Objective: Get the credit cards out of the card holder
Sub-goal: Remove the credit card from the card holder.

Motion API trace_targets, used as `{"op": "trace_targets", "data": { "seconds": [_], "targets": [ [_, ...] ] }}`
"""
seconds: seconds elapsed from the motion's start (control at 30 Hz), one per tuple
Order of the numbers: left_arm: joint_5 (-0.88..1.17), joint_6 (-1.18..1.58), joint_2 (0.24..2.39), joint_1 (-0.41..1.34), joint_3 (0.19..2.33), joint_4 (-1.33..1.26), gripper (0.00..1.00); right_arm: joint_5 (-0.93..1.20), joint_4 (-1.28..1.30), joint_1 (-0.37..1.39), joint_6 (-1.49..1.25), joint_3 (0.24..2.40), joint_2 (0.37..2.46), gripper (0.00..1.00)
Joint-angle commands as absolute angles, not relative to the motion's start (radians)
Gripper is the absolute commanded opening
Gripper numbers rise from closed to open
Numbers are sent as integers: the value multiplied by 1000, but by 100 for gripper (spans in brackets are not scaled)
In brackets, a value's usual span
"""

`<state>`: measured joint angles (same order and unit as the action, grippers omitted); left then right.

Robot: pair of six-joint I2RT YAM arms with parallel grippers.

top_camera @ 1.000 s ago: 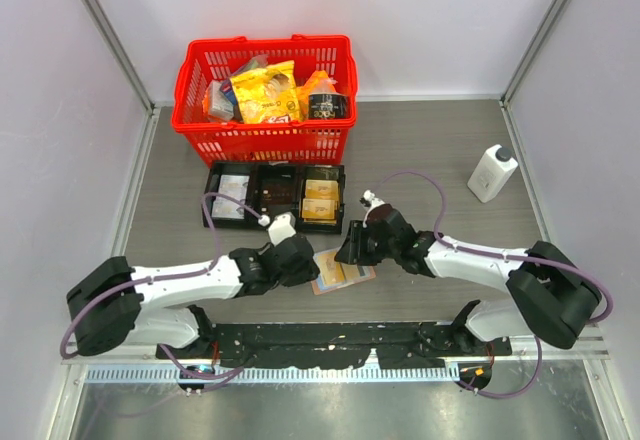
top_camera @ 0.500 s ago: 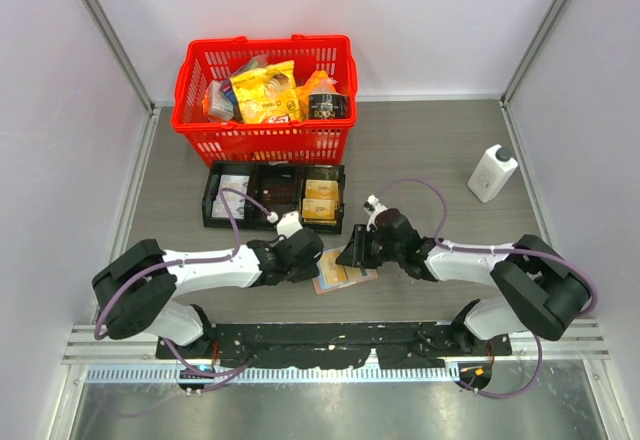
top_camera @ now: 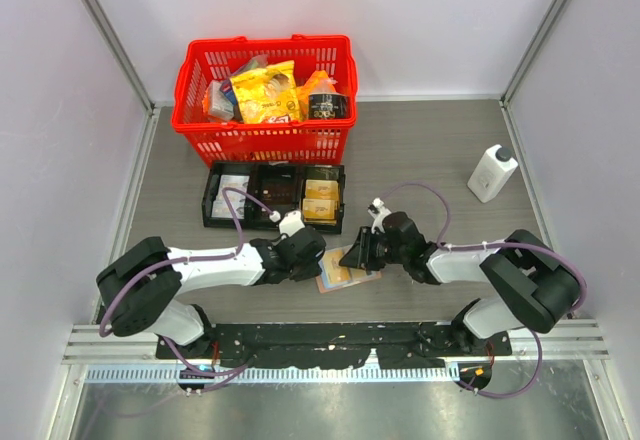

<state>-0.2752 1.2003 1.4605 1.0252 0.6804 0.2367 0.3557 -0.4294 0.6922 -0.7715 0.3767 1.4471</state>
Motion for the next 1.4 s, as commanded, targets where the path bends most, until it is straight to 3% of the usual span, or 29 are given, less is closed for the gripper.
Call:
{"op": "trace_targets", "data": {
  "seconds": [0.0,0.3,0.67,1.1,1.37],
  "targets": [
    [-249,1209,1496,1025,667,264,25,416,-529,670,-787,344,1456,25],
    [-247,1212,1497,1025,664,262,21,463,-601,632,-798,305,1463,1],
    [-247,1210,1491,1026,664,265,17,485,-468,558,-721,298,1361,1],
    [-181,1144,1344,1025,692,141,31,505,-491,558,-733,302,1405,1],
    [-86,1095,1420,1023,738,18,24,506,-497,557,-736,299,1404,1]
  ]
}}
